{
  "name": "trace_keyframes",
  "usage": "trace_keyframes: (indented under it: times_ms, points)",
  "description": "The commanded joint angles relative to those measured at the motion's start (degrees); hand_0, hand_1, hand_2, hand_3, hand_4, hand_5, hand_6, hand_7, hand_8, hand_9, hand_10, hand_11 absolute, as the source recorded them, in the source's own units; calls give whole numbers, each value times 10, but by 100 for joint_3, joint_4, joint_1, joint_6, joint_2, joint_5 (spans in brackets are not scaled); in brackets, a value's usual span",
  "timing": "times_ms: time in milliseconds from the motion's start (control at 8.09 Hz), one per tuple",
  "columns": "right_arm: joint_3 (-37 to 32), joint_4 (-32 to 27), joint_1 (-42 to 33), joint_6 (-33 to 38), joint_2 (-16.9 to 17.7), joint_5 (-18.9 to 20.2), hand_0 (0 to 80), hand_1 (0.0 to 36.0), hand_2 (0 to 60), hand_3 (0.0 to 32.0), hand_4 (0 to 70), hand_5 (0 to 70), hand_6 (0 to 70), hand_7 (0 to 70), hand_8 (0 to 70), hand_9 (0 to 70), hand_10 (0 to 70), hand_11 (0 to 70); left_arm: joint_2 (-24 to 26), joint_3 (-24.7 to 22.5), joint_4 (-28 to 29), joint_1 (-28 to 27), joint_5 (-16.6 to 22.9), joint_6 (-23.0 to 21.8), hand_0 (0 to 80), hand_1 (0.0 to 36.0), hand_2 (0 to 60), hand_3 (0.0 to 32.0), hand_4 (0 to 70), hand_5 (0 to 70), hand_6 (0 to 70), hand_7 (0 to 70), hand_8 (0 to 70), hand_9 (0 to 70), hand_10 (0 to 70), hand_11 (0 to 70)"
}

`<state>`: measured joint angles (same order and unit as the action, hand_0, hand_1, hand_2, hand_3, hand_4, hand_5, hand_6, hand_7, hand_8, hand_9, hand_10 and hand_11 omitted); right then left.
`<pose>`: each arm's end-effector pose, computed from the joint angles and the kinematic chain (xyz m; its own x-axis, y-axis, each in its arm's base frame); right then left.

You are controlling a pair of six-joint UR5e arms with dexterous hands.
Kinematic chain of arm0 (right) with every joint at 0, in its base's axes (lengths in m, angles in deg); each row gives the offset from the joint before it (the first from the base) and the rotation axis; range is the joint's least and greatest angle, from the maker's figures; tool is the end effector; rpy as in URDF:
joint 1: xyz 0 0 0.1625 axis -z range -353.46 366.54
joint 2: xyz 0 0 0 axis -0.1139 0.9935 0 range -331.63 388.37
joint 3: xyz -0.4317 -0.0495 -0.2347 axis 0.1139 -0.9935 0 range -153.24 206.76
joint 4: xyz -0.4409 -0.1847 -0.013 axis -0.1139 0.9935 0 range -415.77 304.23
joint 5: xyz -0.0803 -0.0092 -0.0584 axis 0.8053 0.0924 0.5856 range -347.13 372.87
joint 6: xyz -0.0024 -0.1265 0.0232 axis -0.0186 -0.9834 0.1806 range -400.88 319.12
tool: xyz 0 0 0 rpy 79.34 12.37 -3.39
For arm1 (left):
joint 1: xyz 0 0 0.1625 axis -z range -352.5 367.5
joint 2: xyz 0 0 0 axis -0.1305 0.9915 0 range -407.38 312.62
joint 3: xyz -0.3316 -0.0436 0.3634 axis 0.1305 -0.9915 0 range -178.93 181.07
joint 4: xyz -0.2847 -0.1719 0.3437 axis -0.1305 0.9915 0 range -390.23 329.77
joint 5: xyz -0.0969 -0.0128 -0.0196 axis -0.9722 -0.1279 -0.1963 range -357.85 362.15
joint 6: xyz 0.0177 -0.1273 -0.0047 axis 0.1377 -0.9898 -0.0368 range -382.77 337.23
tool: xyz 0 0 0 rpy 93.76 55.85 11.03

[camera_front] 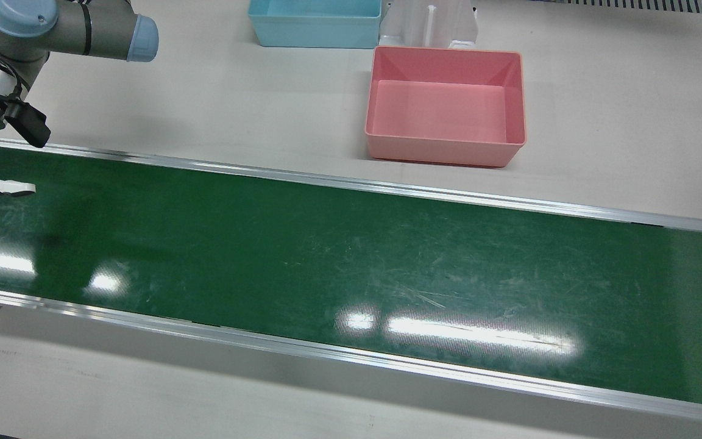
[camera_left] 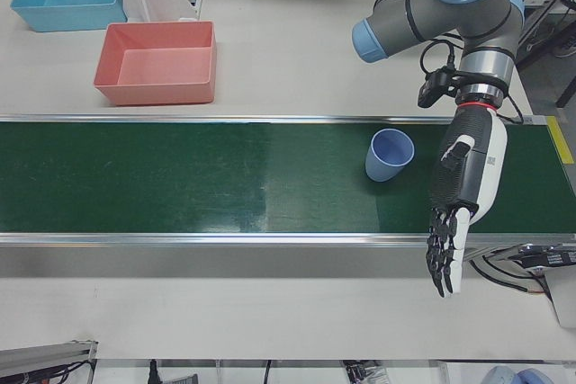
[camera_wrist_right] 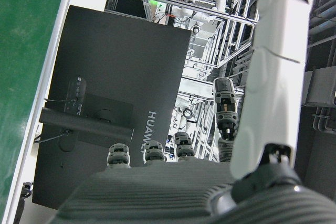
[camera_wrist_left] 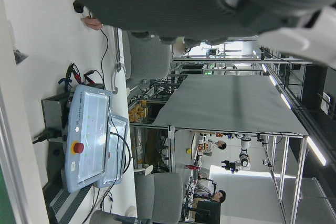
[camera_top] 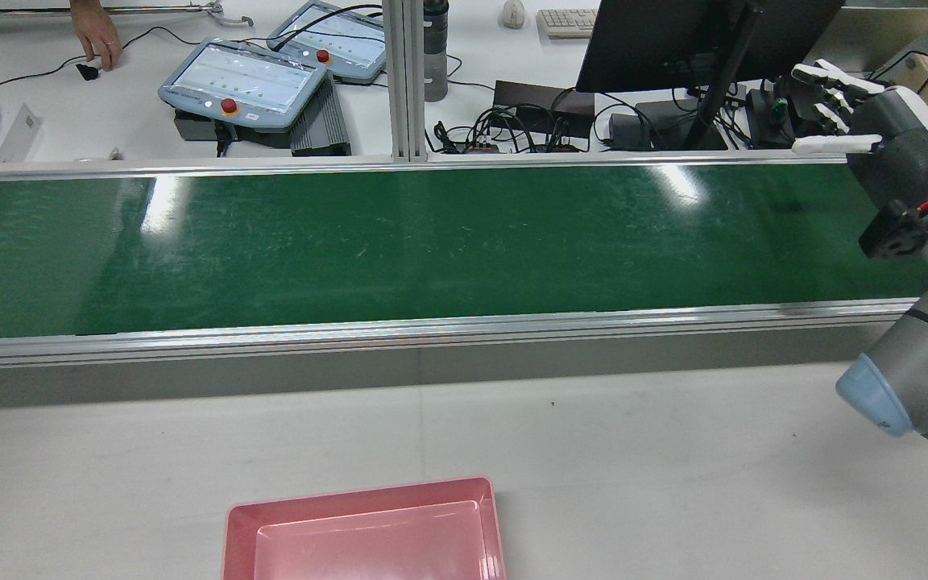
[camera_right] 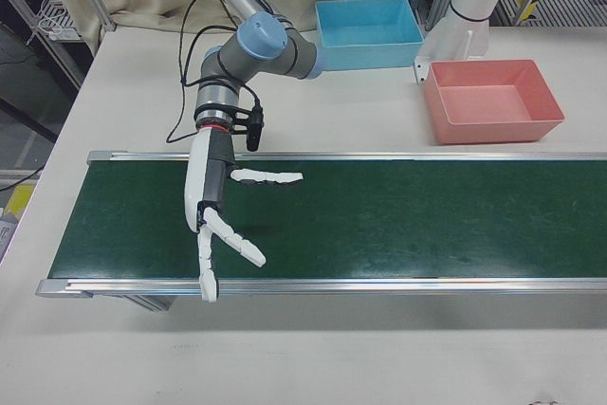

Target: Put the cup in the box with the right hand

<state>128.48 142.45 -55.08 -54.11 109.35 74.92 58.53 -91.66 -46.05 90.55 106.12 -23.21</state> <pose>-0.1267 -0.6418 0.5822 -0.9780 -0.0012 0.2086 -0.2085 0.0396 -0.9772 -0.0168 -0.7073 0.5841 -0.9340 -0.3571 -0.0041 -0.0133 0.0460 -0.9989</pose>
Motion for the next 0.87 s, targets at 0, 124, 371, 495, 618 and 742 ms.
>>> trace_keyframes:
  times_ms: [0,124,371,495,618,742]
  points:
    - [6,-3,-34,5,6,10,626,173,0,0,179,75,54,123,32,72,31,71,0,0,0,0,0,0,0,0,0,0,0,0,0,0,0,0,0,0]
    - [6,-3,-51,5,-2,10,627,170,0,0,180,75,53,122,32,73,31,71,-9,0,0,0,0,0,0,0,0,0,0,0,0,0,0,0,0,0]
    - [14,-3,-78,-4,-3,18,627,170,0,0,181,75,54,123,33,74,32,72,0,0,0,0,0,0,0,0,0,0,0,0,0,0,0,0,0,0]
    - [14,-12,-78,5,-3,18,628,170,0,0,181,75,54,124,33,74,32,72,0,0,0,0,0,0,0,0,0,0,0,0,0,0,0,0,0,0]
    - [23,-12,-86,5,-3,18,619,179,17,0,170,75,54,124,34,76,32,72,0,0,0,0,0,0,0,0,0,0,0,0,0,0,0,0,0,0]
    - [23,-12,-86,5,-3,18,612,190,34,0,156,75,54,122,34,76,32,71,-9,0,0,-9,0,0,0,0,0,0,0,0,0,0,0,0,0,0]
